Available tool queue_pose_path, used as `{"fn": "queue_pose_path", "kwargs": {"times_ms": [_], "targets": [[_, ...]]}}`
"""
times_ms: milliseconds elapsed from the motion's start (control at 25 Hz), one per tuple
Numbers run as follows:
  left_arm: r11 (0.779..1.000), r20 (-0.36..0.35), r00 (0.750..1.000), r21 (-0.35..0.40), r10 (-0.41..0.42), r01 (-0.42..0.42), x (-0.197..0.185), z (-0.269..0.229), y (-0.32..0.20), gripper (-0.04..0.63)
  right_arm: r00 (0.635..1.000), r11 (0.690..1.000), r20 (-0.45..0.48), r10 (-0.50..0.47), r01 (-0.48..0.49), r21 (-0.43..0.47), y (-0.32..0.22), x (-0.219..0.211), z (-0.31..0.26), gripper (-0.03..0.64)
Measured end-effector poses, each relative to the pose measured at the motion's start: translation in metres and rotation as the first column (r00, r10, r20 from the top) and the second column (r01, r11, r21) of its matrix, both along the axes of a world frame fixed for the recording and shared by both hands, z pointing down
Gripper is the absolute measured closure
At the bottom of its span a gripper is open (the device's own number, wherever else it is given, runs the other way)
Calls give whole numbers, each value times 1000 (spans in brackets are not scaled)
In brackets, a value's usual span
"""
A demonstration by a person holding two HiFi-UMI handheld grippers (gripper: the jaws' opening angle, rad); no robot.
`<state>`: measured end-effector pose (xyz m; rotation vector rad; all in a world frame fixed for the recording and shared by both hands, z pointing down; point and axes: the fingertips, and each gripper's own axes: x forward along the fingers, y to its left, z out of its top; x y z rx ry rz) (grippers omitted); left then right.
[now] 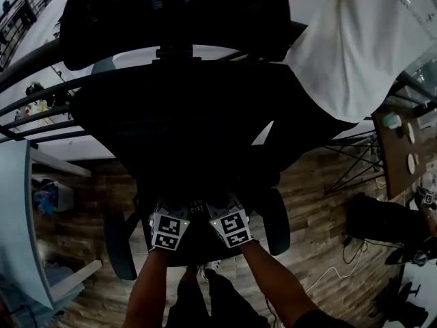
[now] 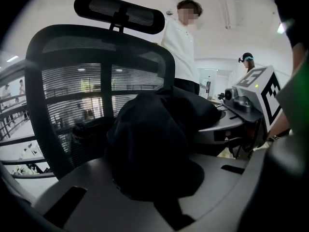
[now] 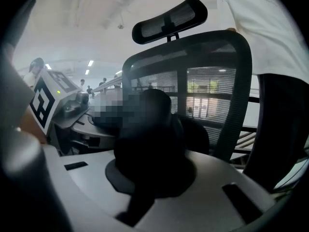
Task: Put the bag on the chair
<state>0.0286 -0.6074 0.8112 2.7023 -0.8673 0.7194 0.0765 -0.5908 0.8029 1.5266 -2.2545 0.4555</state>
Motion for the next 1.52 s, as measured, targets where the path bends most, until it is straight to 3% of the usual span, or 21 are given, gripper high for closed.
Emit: {"fn": "queue_pose_path", "kwargs": {"times_ms": [160,480,600,680,800,920,1080,1320,1400,1520], "targets": [[998,12,1000,-56,-4,5,-1,15,6,568,1000,997,-17,-18,17,-70,6,2,21,583],[995,3,1000,-98,-8,8,-3,27,1,563,1000,996,-30,-10,7,-91,-1,-2,34,582],[987,-9,1000,-161,8,-9,-5,36,8,555,999,989,-34,-34,28,-142,6,-1,42,581],[973,-29,1000,-229,7,-13,-6,40,15,486,998,986,-49,-36,27,-165,9,3,47,559],[957,-39,999,-290,-5,-7,-19,43,20,373,997,986,-74,-38,26,-162,12,11,46,465],[958,-47,999,-287,-11,-3,-41,28,26,325,993,983,-97,-65,46,-178,26,15,35,418],[971,-1,1000,-241,6,-6,-65,12,36,325,988,979,-119,-101,78,-187,43,11,13,399],[977,-35,999,-215,-12,4,-61,-37,47,330,981,979,-172,-86,51,-196,71,15,-25,399],[987,-38,999,-162,-24,17,-65,-63,45,402,979,984,-190,-76,42,-174,74,11,-51,399],[996,-72,997,-84,-30,24,-55,-108,35,452,971,996,-233,-47,29,-81,66,15,-100,400]]}}
